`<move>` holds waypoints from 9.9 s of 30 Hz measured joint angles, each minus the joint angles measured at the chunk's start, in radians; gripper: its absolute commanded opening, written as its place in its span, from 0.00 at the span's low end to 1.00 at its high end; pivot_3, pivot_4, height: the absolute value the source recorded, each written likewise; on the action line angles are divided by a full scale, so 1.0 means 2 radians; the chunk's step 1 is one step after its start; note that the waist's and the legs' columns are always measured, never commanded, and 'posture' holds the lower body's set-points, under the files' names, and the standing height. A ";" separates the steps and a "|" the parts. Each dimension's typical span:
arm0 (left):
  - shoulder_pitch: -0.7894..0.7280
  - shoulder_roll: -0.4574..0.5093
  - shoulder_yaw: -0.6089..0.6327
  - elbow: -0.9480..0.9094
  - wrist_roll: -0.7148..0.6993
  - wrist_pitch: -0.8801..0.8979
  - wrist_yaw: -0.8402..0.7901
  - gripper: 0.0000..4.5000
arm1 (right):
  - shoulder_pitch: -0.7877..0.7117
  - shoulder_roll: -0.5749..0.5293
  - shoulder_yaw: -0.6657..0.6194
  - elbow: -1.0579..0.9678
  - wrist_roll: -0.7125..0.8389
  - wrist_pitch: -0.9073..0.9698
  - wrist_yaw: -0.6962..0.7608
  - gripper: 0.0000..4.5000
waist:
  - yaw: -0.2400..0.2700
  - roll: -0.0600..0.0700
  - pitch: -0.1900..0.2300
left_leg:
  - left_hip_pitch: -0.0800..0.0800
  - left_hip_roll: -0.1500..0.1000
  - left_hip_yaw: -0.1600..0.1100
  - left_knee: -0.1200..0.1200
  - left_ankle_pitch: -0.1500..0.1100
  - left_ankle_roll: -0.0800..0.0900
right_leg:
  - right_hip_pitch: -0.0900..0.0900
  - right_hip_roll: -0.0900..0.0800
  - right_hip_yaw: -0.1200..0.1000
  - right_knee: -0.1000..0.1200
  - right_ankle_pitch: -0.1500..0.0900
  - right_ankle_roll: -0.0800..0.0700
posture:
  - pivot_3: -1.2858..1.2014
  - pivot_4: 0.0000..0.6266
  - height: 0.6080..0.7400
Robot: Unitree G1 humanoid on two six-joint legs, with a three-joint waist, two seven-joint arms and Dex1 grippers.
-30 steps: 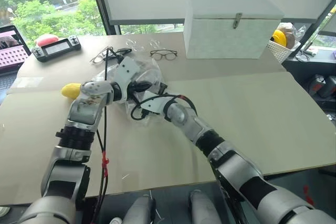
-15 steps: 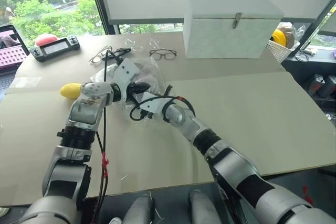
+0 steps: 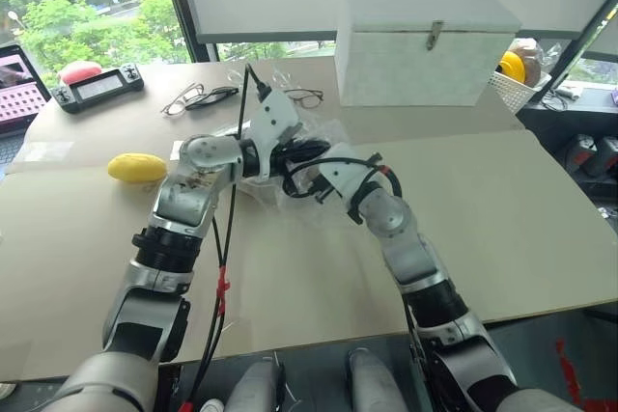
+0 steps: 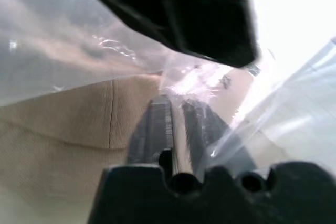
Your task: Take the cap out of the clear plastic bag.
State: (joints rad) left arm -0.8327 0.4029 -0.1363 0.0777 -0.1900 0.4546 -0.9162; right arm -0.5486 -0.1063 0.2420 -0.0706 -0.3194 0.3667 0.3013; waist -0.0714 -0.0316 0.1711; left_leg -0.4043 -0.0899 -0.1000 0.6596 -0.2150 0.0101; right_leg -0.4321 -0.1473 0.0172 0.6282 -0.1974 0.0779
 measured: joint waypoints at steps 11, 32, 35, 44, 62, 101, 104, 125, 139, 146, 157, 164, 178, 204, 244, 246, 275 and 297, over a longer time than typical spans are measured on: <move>0.007 0.018 0.001 0.015 0.005 0.003 0.007 0.00 | 0.030 0.006 -0.035 -0.118 0.066 0.065 0.017 0.99 | 0.008 0.000 0.000 | -0.001 0.000 0.000 0.000 0.000 0.000 | 0.000 0.000 0.000 0.000 0.000 0.000 | 0.52 0.24 1.00; 0.008 0.019 -0.010 0.028 0.005 0.003 0.003 0.00 | 0.119 -0.046 -0.132 -0.401 0.355 0.294 0.112 0.99 | 0.014 0.000 0.000 | 0.003 0.001 0.000 0.000 0.000 0.000 | 0.004 0.000 0.000 -0.002 -0.001 0.000 | 0.52 0.24 1.00; 0.007 0.019 -0.010 0.029 0.005 0.003 0.002 0.00 | 0.098 -0.014 -0.100 -0.388 0.388 0.313 0.099 0.99 | 0.016 0.000 0.000 | 0.003 0.001 -0.001 0.000 0.000 0.000 | 0.004 0.000 0.000 -0.002 -0.001 -0.001 | 0.52 0.24 1.00; 0.007 0.022 -0.010 0.038 0.015 0.002 0.008 0.00 | 0.053 -0.017 -0.069 -0.182 0.339 0.245 0.046 0.99 | 0.015 0.000 0.000 | 0.003 0.000 0.000 0.000 0.000 0.000 | 0.003 0.000 0.000 -0.002 -0.001 -0.001 | 0.52 0.24 1.00; 0.005 0.011 -0.013 0.039 0.015 -0.004 0.000 0.00 | -0.014 0.052 -0.094 0.067 0.288 0.191 -0.023 0.99 | 0.010 0.000 0.000 | 0.003 0.000 0.000 0.000 0.000 0.000 | 0.003 0.000 0.000 -0.001 0.000 -0.002 | 0.52 0.24 1.00; 0.005 -0.001 -0.009 0.058 0.021 -0.054 0.020 0.00 | -0.147 0.101 -0.168 0.326 0.439 0.047 -0.033 0.01 | 0.001 0.002 -0.001 | 0.003 0.000 0.000 0.000 0.000 0.000 | 0.004 0.000 0.000 0.000 0.000 -0.003 | 0.52 0.24 1.00; 0.005 -0.001 -0.009 0.058 0.022 -0.054 0.020 0.00 | -0.147 0.101 -0.165 0.327 0.441 0.045 -0.033 0.01 | 0.000 0.002 -0.001 | 0.003 0.000 0.000 0.000 0.000 0.000 | 0.004 0.000 0.000 0.000 0.000 -0.003 | 0.52 0.24 1.00; 0.021 -0.002 -0.013 0.030 0.020 -0.055 0.020 0.00 | 0.018 0.078 -0.105 -0.071 0.393 0.200 -0.135 0.01 | 0.013 0.002 -0.001 | 0.001 0.000 -0.001 0.000 -0.001 0.000 | 0.002 0.000 0.000 -0.001 0.000 -0.003 | 0.52 0.24 1.00; 0.032 0.005 -0.018 0.033 0.025 -0.053 0.019 0.00 | 0.097 0.116 -0.266 -0.196 0.565 0.274 -0.252 0.01 | 0.014 0.002 -0.001 | 0.001 0.000 -0.001 0.000 -0.001 0.001 | 0.002 0.000 0.000 -0.001 0.000 -0.003 | 0.52 0.24 1.00; 0.032 0.005 -0.019 0.038 0.026 -0.056 0.018 0.00 | 0.122 0.117 -0.307 -0.223 0.831 0.273 -0.385 0.01 | 0.013 0.002 -0.001 | 0.002 0.001 0.000 0.000 -0.001 0.001 | 0.003 0.000 0.000 -0.002 0.000 -0.003 | 0.52 0.24 1.00; 0.033 0.008 -0.019 0.044 0.026 -0.060 0.015 0.00 | 0.247 0.083 -0.220 -0.281 0.959 0.190 -0.446 0.01 | 0.011 0.002 -0.001 | 0.002 0.001 0.001 0.000 -0.001 0.002 | 0.004 0.000 0.000 -0.002 0.000 -0.002 | 0.52 0.24 1.00; 0.033 0.010 -0.019 0.044 0.026 -0.063 0.014 0.00 | 0.295 0.028 -0.200 -0.329 1.040 0.136 -0.446 0.01 | 0.015 0.002 -0.001 | 0.003 0.001 0.000 0.000 -0.001 0.002 | 0.005 0.000 0.000 -0.004 -0.002 0.001 | 0.52 0.24 1.00; 0.034 0.011 -0.019 0.046 0.026 -0.074 0.013 0.00 | 0.459 -0.237 -0.328 -0.417 1.118 0.136 -0.216 0.01 | 0.024 0.002 -0.001 | 0.002 0.001 0.001 0.000 -0.002 0.003 | 0.006 0.000 0.000 -0.007 -0.002 0.000 | 0.52 0.24 1.00; 0.048 0.010 -0.019 0.043 0.026 -0.077 0.016 0.00 | 0.399 -0.267 -0.478 -0.440 1.076 -0.085 0.053 0.01 | 0.035 0.001 0.000 | 0.004 0.002 0.001 0.001 -0.002 0.004 | 0.010 -0.001 0.000 -0.009 -0.003 0.002 | 0.52 0.24 1.00; 0.102 0.122 -0.031 0.417 0.266 -0.729 0.234 0.99 | 0.162 -0.060 -0.294 0.022 0.858 0.053 -0.241 1.00 | 0.028 0.003 -0.001 | 0.003 0.001 0.003 0.000 -0.002 0.003 | 0.005 0.000 0.001 -0.002 0.000 -0.002 | 0.52 0.24 1.00; 0.103 0.119 -0.031 0.416 0.253 -0.732 0.223 0.99 | 0.163 -0.063 -0.309 0.022 0.858 0.061 -0.241 1.00 | 0.028 0.003 -0.001 | 0.003 0.001 0.003 0.000 -0.002 0.003 | 0.005 0.000 0.001 -0.002 0.000 -0.002 | 0.52 0.24 1.00; 0.174 0.052 0.195 0.075 -0.254 -0.054 0.275 0.99 | 0.301 -0.293 -0.258 -0.095 0.457 0.052 -0.145 1.00 | 0.017 0.004 -0.001 | 0.007 0.001 0.008 0.000 -0.003 0.004 | 0.007 0.000 0.005 -0.003 -0.003 0.002 | 0.52 0.24 1.00; 0.219 -0.001 0.216 0.207 -0.076 -0.187 0.353 0.99 | 0.304 -0.214 -0.272 -0.054 0.248 -0.053 -0.156 1.00 | 0.029 0.003 -0.002 | 0.007 0.001 0.010 0.000 -0.003 0.004 | 0.007 0.000 0.007 -0.003 -0.002 0.000 | 0.52 0.24 1.00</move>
State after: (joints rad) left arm -0.3946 0.4001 0.2962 0.4920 -0.3424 0.0802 -0.2094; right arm 0.0597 -0.5350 -0.3025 -0.1793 0.1776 0.2610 -0.0101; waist -0.0130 -0.0263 0.1680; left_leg -0.3895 -0.0871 -0.0804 0.6597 -0.2212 0.0187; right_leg -0.4186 -0.1474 0.0316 0.6217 -0.2005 0.0775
